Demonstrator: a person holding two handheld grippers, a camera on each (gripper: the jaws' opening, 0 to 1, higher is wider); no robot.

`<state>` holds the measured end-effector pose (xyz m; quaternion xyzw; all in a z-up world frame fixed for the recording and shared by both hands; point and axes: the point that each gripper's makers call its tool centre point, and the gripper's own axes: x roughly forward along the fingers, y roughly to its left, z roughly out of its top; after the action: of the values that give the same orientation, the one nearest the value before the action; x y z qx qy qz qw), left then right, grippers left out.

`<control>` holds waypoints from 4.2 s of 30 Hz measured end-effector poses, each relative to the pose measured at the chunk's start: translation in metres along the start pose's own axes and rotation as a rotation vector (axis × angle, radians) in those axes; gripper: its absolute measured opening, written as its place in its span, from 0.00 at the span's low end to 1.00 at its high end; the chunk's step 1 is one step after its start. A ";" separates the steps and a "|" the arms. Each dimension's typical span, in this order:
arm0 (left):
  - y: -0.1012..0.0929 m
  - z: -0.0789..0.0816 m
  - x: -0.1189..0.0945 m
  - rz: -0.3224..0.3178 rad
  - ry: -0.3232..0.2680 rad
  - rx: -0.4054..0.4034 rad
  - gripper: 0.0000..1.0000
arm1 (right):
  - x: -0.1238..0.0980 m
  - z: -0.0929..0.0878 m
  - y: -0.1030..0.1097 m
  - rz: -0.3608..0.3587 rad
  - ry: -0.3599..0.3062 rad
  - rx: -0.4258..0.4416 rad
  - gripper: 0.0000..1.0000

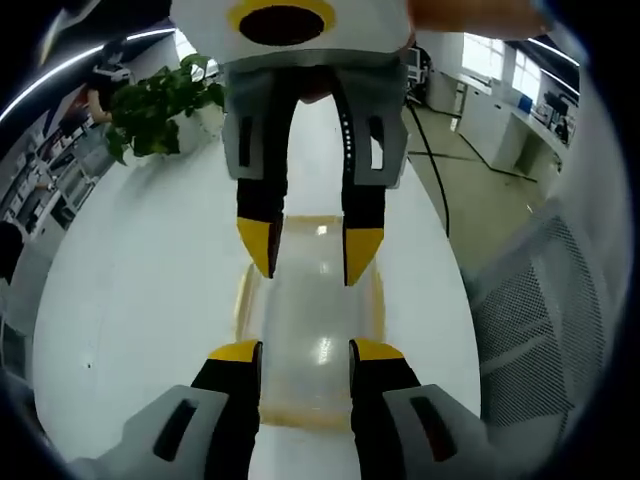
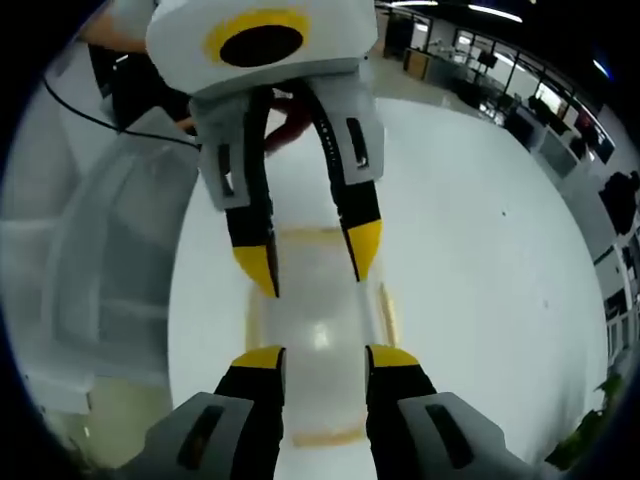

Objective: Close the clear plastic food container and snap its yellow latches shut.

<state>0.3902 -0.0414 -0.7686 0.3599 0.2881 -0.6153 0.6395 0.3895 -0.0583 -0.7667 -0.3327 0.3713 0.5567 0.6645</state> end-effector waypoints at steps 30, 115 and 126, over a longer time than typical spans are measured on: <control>-0.026 0.010 0.010 -0.009 -0.026 -0.031 0.40 | 0.008 0.007 -0.026 -0.016 -0.003 0.008 0.31; -0.030 0.000 0.026 0.209 0.144 0.117 0.44 | 0.027 -0.003 -0.030 0.168 0.210 -0.002 0.36; -0.023 -0.006 0.011 0.186 0.143 0.091 0.59 | 0.012 -0.004 -0.033 0.116 0.164 0.019 0.40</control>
<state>0.3688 -0.0421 -0.7834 0.4567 0.2699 -0.5385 0.6547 0.4231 -0.0607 -0.7782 -0.3486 0.4483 0.5617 0.6017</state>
